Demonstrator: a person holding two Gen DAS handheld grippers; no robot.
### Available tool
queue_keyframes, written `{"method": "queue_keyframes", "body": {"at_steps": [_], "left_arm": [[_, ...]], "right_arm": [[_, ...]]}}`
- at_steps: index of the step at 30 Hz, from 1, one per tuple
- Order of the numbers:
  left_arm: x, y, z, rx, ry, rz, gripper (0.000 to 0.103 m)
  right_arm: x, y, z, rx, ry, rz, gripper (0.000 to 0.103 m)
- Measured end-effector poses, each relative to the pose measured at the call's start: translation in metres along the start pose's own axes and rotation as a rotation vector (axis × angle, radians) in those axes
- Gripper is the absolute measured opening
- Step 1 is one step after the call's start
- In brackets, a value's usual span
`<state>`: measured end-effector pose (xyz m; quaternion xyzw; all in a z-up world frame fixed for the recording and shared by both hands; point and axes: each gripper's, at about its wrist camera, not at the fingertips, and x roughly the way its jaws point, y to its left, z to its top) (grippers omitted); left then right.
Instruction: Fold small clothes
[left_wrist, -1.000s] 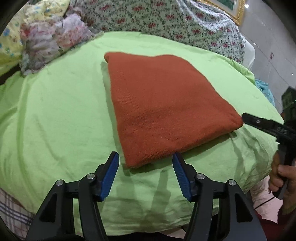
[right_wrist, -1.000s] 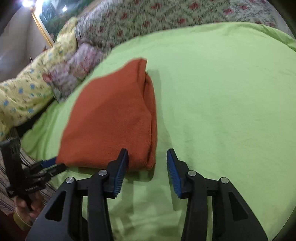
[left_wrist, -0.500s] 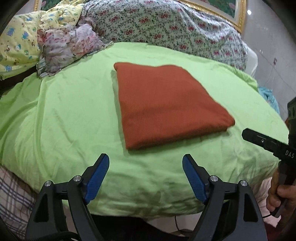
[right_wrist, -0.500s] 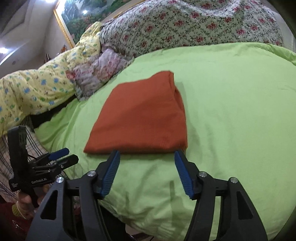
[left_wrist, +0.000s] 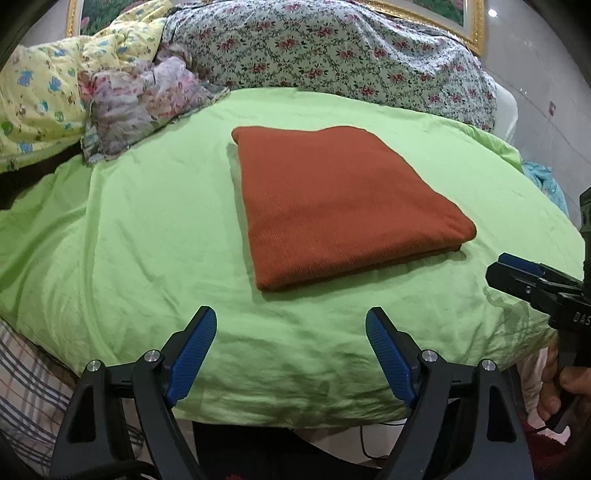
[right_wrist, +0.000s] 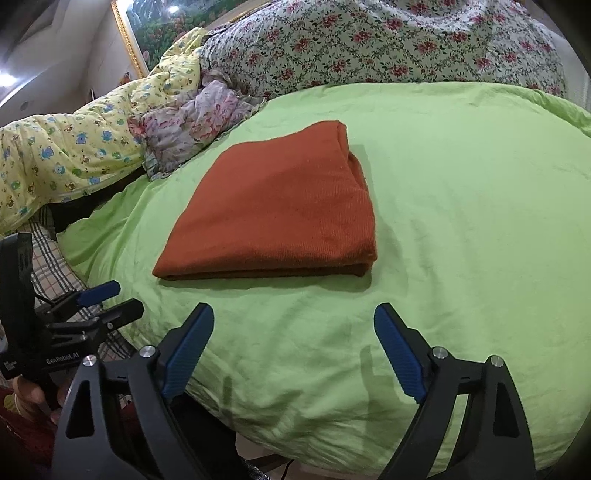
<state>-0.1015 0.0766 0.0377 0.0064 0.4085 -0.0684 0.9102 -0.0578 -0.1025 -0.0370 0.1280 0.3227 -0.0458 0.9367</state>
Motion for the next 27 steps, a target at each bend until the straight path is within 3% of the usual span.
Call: {"method": "queue_keyframes", "body": {"at_steps": [9,18,27], "left_arm": [[0.017,0.015,0.03,-0.051,0.044,0.015,0.085],[0.043,0.009,0.064,-0.011,0.085,0.058,0.086],[0.059,0.007,0.079,-0.02,0.106,0.091,0.087]], "right_arm": [[0.007,0.004,0.021,-0.013,0.019,0.01,0.095],[0.034,0.018,0.056,-0.086,0.102,0.019,0.095],[0.061,0.017,0.086,-0.066,0.148,0.008,0.096]]}}
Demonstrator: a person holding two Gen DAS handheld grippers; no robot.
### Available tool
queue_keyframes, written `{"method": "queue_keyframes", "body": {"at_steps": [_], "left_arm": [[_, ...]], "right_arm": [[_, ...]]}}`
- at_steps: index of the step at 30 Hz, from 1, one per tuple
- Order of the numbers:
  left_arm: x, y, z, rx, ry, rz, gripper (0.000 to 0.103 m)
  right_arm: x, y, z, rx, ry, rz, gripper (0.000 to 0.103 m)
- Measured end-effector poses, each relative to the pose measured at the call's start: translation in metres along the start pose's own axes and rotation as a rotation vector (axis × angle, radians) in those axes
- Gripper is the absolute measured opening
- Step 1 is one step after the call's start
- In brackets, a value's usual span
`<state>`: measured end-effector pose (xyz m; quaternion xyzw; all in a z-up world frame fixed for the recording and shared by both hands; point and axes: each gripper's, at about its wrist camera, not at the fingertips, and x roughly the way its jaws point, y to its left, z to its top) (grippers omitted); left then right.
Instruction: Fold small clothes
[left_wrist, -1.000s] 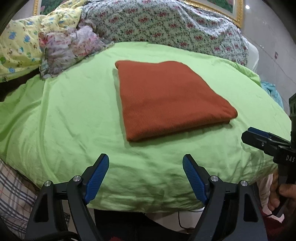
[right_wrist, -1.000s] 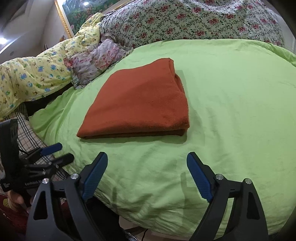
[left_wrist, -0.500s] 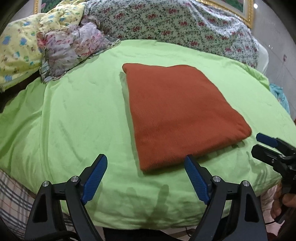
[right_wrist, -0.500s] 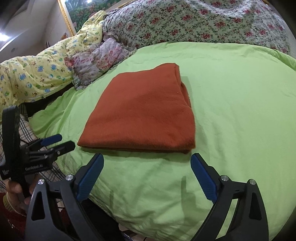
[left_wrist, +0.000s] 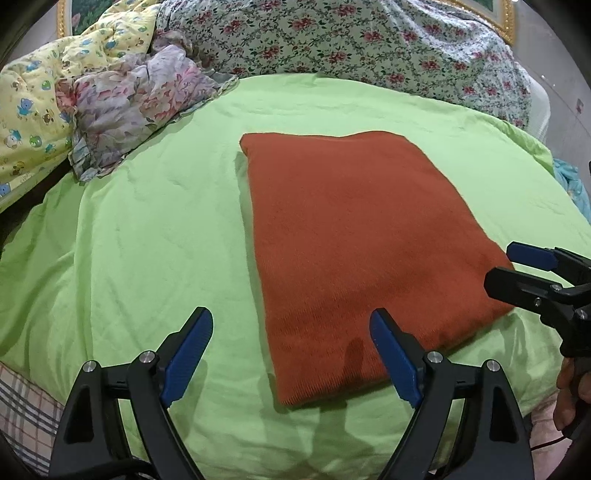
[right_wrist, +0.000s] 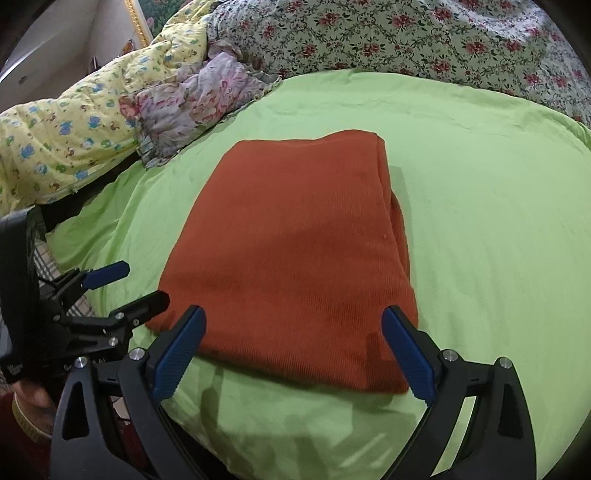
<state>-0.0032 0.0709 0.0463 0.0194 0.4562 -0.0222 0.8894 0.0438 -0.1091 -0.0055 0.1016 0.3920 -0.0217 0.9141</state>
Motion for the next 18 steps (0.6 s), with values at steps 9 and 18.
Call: {"method": "queue_keyframes", "body": {"at_steps": [9,18], "left_arm": [[0.019,0.003,0.017,-0.01,0.039,0.077,0.087],[0.026,0.001,0.025,-0.01,0.052,0.087,0.089]], "right_arm": [[0.018,-0.007,0.019,0.029,0.029,0.015,0.096],[0.027,-0.009,0.025,0.034,0.055,0.019,0.096]]}}
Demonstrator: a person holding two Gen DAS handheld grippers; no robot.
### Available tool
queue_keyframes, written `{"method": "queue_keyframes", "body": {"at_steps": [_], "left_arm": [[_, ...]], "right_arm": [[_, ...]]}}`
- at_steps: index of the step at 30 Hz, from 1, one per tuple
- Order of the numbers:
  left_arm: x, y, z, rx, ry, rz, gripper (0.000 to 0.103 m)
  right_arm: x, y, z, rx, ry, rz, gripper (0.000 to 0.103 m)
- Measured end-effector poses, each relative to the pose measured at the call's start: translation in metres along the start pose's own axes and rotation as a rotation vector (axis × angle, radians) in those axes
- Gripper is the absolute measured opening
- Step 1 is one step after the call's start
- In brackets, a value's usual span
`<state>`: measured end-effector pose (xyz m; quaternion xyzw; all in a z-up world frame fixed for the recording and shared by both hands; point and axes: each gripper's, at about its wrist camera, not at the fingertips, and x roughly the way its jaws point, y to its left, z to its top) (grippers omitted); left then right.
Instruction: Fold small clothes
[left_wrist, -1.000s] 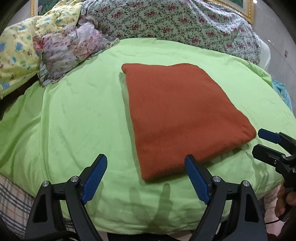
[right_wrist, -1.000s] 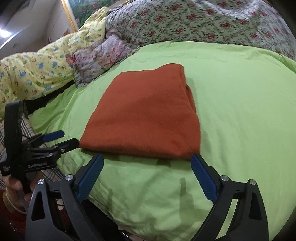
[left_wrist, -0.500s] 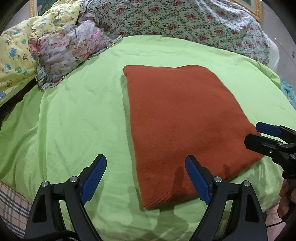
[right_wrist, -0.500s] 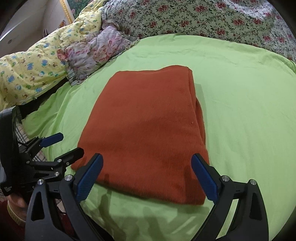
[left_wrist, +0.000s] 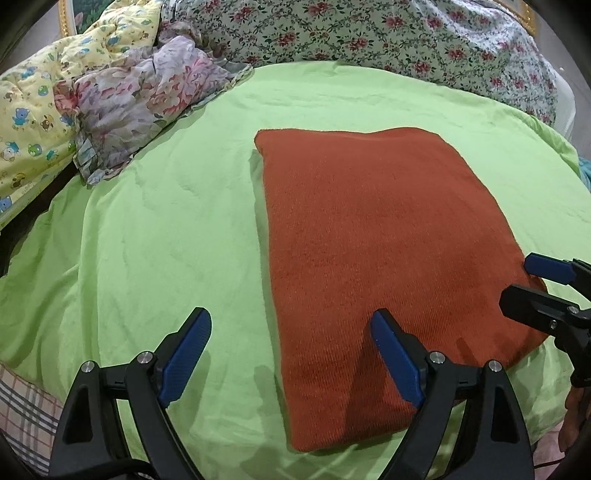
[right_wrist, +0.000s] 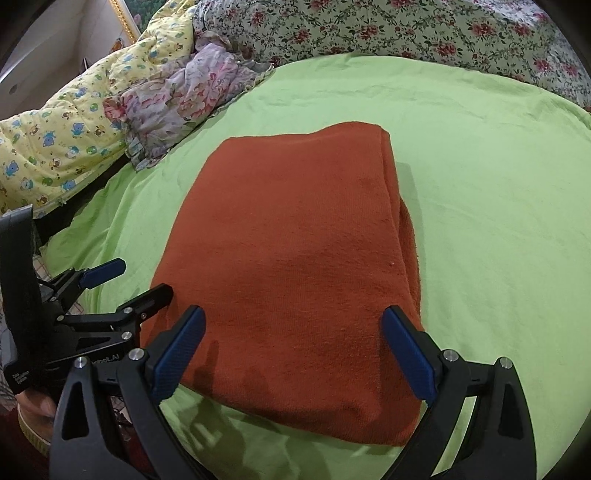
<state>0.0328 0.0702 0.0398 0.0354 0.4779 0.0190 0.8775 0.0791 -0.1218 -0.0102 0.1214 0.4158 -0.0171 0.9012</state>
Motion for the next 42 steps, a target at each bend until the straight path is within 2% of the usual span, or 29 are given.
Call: {"method": "queue_keyframes", "body": {"at_steps": [42], "left_arm": [[-0.002,0.0019,0.0009,-0.011,-0.004,-0.002,0.092]], "right_arm": [[-0.001,0.0,0.0027,0.005,0.0,-0.011,0.097]]}}
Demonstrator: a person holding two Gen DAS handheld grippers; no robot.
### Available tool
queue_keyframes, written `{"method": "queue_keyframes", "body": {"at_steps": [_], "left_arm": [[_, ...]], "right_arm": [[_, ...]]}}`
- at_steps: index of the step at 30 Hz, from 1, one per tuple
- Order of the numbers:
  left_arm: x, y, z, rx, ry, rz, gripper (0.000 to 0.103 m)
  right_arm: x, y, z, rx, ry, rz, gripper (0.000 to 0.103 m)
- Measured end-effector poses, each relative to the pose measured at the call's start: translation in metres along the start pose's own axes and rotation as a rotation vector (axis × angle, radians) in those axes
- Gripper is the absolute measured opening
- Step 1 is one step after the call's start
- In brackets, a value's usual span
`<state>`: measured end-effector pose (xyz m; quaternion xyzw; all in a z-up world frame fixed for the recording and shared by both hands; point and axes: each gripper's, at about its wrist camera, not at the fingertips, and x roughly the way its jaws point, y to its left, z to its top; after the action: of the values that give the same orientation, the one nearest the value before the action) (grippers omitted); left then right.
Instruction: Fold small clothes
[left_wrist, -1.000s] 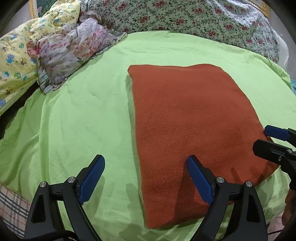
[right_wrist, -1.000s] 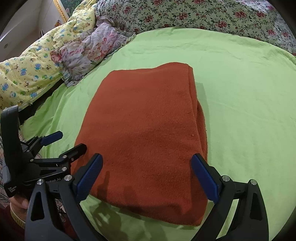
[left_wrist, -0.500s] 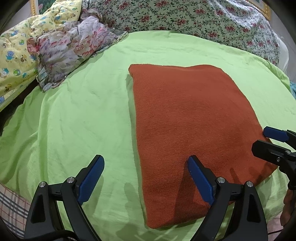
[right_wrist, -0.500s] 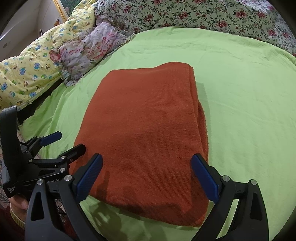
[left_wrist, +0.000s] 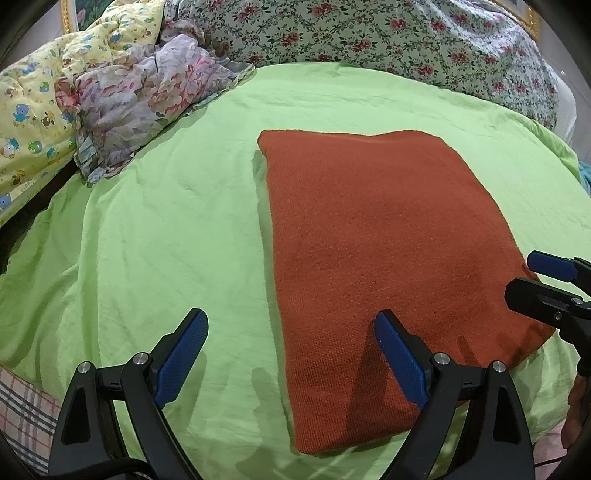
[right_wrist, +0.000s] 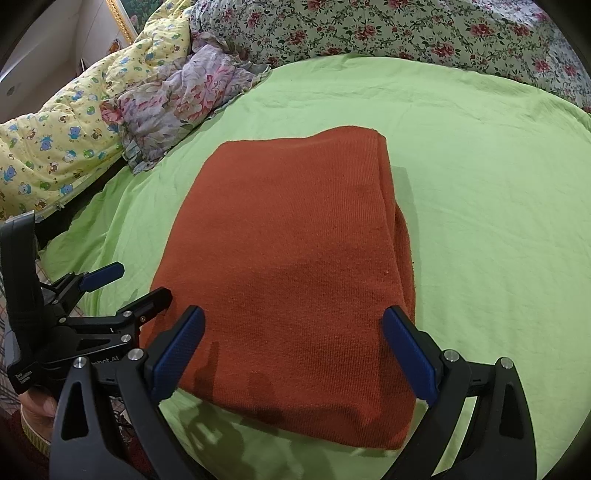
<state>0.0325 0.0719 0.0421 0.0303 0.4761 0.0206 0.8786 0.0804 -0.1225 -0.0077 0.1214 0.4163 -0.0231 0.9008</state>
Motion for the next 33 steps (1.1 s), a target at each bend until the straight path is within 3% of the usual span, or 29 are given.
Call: {"method": "queue_keyframes", "body": {"at_steps": [33], "left_arm": [[-0.0051,-0.0053,-0.0001,0.005,-0.01,-0.004,0.093]], "right_arm": [[-0.0041,0.0056,0.0014,-0.004,-0.004,0.005,0.097]]}}
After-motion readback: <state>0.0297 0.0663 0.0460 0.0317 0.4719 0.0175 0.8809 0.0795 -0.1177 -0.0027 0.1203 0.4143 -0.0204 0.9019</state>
